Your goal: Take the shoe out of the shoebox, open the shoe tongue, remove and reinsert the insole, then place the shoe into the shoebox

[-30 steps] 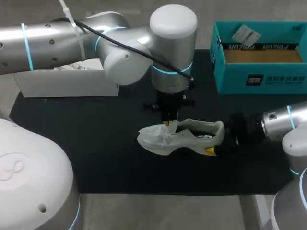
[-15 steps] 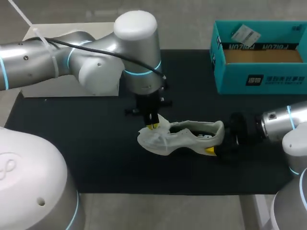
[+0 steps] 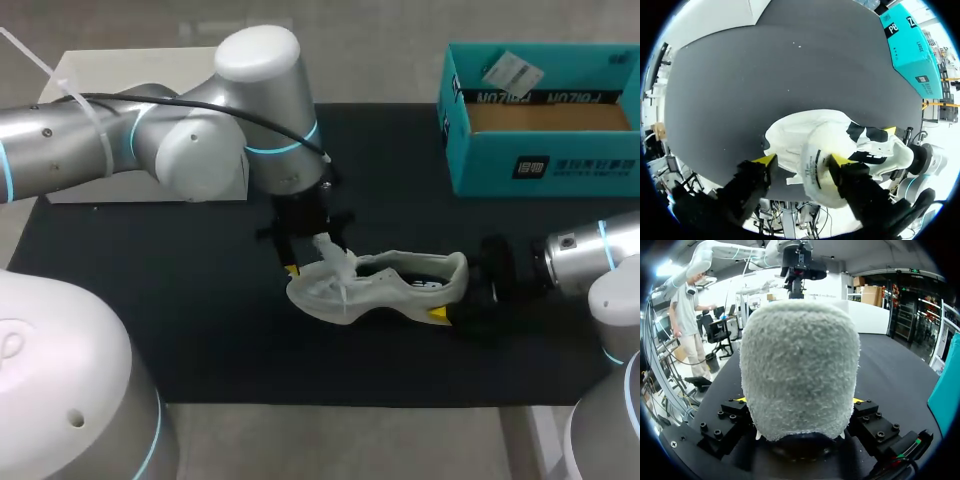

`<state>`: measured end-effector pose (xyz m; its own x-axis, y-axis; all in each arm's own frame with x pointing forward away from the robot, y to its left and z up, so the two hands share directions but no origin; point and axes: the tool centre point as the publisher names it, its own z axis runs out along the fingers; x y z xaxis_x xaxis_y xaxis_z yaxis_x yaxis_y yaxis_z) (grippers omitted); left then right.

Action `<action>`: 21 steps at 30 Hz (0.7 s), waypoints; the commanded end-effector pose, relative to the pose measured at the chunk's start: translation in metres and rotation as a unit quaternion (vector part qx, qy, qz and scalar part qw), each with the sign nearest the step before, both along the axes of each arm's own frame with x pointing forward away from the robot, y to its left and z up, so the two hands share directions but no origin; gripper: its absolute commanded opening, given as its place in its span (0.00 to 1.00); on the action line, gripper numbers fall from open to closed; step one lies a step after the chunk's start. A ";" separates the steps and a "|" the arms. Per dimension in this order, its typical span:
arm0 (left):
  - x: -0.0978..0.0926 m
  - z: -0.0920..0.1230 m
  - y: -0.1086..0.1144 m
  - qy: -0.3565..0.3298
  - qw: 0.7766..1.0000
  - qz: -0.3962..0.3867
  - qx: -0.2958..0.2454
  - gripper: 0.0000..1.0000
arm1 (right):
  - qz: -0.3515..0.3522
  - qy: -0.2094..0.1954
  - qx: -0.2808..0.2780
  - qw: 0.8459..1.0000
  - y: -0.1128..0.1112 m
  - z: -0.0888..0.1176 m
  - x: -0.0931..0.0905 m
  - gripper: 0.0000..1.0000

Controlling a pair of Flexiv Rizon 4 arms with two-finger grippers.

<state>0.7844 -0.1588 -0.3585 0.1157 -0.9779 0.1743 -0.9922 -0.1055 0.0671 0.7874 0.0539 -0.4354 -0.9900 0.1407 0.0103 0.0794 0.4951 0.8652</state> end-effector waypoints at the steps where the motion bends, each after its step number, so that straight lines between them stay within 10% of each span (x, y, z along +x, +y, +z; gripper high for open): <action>1: 0.002 0.019 0.003 -0.017 0.999 -0.047 -0.020 1.00 | -0.001 -0.001 -0.001 1.000 0.002 -0.004 0.001 0.00; 10: 0.014 0.064 -0.018 -0.058 0.951 -0.302 -0.029 1.00 | -0.001 -0.001 -0.001 1.000 0.002 -0.004 0.001 0.00; 13: 0.010 0.072 -0.034 -0.054 0.873 -0.485 -0.026 1.00 | -0.001 -0.001 -0.001 1.000 0.002 -0.004 0.001 0.00; 17: -0.007 0.087 -0.050 -0.096 0.706 -0.701 0.021 1.00 | -0.001 -0.001 -0.001 1.000 0.002 -0.004 0.001 0.00; 21: -0.013 0.104 -0.053 -0.120 0.658 -0.742 0.047 1.00 | -0.001 -0.001 -0.001 1.000 0.002 -0.004 0.001 0.00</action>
